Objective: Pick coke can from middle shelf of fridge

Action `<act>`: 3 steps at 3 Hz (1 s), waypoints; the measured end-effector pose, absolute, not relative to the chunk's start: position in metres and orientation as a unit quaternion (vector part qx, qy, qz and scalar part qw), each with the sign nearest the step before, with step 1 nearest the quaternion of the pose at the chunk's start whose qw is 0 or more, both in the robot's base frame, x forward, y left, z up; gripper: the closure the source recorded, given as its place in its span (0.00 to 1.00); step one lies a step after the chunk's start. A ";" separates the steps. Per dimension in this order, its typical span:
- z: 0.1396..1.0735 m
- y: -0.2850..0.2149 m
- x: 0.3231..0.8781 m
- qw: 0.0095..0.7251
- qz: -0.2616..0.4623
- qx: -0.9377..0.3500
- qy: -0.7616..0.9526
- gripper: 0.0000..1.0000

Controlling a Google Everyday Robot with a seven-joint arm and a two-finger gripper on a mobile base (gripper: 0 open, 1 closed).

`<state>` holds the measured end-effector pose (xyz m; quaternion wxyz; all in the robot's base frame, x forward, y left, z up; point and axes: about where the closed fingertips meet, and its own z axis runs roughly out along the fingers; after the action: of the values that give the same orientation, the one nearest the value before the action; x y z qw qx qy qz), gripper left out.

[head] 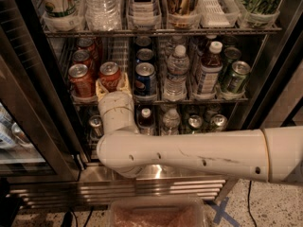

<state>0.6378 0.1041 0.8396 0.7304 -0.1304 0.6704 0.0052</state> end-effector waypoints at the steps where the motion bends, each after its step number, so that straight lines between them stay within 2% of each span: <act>1: 0.841 0.103 0.637 0.730 0.007 -0.129 0.671 1.00; 3: 0.874 0.107 0.620 0.739 0.046 -0.124 0.660 1.00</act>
Offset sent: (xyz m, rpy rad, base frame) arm -0.0208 -0.0036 0.0264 0.0711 0.0077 0.0405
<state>0.6198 0.1074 0.8737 0.7392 -0.1236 0.6604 0.0457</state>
